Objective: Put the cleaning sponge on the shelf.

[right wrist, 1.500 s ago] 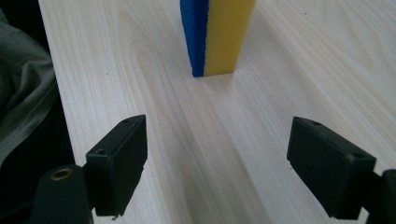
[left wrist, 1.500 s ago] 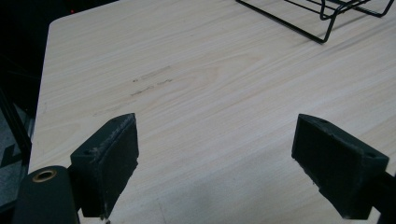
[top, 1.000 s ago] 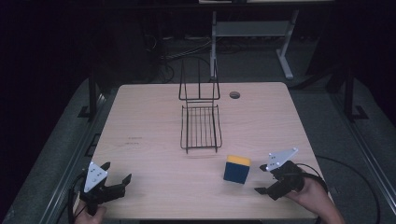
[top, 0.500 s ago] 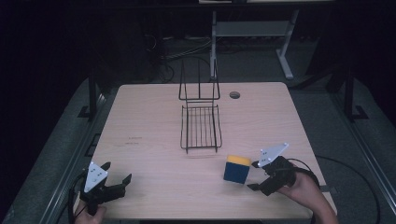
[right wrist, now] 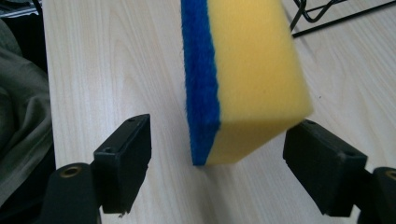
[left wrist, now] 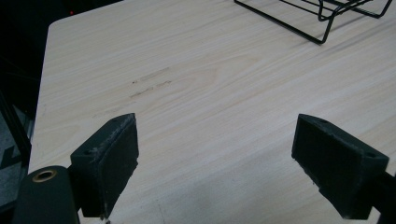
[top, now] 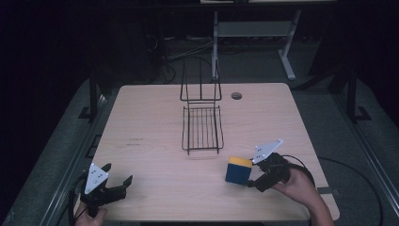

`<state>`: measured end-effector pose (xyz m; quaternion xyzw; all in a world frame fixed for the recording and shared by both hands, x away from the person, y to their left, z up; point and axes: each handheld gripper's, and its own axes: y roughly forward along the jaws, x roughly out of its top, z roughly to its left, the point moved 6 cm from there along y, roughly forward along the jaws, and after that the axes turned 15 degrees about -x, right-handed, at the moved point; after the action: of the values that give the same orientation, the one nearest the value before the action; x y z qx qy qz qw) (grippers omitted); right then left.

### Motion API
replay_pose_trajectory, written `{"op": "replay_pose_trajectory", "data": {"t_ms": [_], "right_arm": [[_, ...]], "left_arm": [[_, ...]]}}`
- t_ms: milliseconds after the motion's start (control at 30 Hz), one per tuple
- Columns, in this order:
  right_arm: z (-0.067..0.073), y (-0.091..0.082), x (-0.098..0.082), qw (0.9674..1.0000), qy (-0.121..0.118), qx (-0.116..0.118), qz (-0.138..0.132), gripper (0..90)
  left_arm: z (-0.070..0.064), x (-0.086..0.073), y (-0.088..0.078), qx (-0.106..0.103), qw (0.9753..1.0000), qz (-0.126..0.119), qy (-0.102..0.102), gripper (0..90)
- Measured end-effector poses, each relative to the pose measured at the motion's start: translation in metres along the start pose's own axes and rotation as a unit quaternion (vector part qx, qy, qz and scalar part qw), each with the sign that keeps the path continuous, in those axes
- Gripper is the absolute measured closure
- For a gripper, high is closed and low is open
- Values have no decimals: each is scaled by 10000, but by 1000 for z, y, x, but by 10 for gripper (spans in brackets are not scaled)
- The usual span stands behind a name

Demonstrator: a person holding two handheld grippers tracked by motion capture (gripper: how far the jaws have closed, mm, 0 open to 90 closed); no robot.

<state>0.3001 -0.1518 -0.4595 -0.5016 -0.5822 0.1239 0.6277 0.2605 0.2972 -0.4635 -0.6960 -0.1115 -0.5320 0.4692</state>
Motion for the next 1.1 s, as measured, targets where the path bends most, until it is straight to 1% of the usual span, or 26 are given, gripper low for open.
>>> {"op": "replay_pose_trajectory", "data": {"t_ms": [200, 367, 567, 667, 733, 800, 933, 1100], "right_arm": [[0, 6, 4, 10000, -35, -1, 50, 263], [0, 9, 8, 10000, -21, 27, -21, 302], [-2, 17, 9, 10000, -34, 9, 76, 334], [-1, 19, 9, 9999, -9, 41, 97, 372], [-1, 21, 9, 10000, -1, 62, 58, 393], [0, 23, 8, 9999, 53, 87, 50, 400], [1, 28, 7, 9999, 32, 117, 76, 446], [2, 28, 7, 9999, -23, 147, 42, 513]], "left_arm": [[0, 0, 0, 7, 10000, -8, -8, 141], [0, 0, 0, 2, 10000, -6, 5, 141], [0, 0, -1, 11, 10000, -16, -11, 141], [0, 0, -1, 10, 10000, -25, -7, 141], [0, 1, -1, 16, 10000, -27, -6, 141], [0, 1, -1, 12, 10000, -29, -9, 141], [0, 1, -1, 12, 10000, -20, 1, 141], [0, 1, -1, 12, 10000, -20, -1, 141]]}}
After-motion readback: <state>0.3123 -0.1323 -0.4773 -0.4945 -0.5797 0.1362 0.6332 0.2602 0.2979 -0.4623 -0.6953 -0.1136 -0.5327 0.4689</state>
